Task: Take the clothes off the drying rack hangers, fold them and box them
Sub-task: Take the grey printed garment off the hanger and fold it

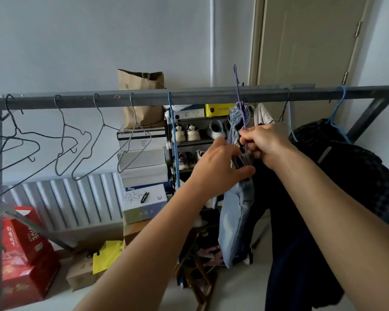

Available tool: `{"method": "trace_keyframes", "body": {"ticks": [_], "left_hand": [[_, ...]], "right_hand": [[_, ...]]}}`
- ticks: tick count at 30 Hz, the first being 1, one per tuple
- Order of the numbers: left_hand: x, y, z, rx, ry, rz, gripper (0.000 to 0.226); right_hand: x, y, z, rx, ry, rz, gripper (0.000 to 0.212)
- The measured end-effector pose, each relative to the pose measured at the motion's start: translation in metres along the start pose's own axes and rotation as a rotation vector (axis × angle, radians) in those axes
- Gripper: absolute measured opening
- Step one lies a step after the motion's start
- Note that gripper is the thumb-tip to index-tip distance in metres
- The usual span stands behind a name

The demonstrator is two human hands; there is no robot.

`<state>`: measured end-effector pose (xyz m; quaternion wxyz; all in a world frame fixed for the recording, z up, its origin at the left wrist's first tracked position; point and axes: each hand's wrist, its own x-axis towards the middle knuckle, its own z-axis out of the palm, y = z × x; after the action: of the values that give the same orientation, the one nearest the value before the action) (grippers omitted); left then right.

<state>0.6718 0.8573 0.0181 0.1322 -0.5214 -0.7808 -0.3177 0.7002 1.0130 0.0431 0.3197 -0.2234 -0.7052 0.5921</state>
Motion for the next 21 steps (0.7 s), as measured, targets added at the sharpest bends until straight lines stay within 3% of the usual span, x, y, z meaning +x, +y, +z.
{"method": "trace_keyframes", "body": {"ticks": [9,13,21], "left_hand": [[-0.075,-0.003,0.019,0.073,-0.092,0.187,0.034],[-0.087,-0.014,0.040,0.058,-0.086,0.261,0.038],[-0.073,-0.045,0.060,-0.048,-0.207,-0.073,0.036]], "right_hand": [[-0.035,0.012,-0.009,0.153,-0.065,0.153,0.029],[-0.045,0.009,-0.015,0.085,-0.239,0.312,0.028],[-0.070,-0.045,-0.027,-0.084,-0.505,0.291,0.024]]}}
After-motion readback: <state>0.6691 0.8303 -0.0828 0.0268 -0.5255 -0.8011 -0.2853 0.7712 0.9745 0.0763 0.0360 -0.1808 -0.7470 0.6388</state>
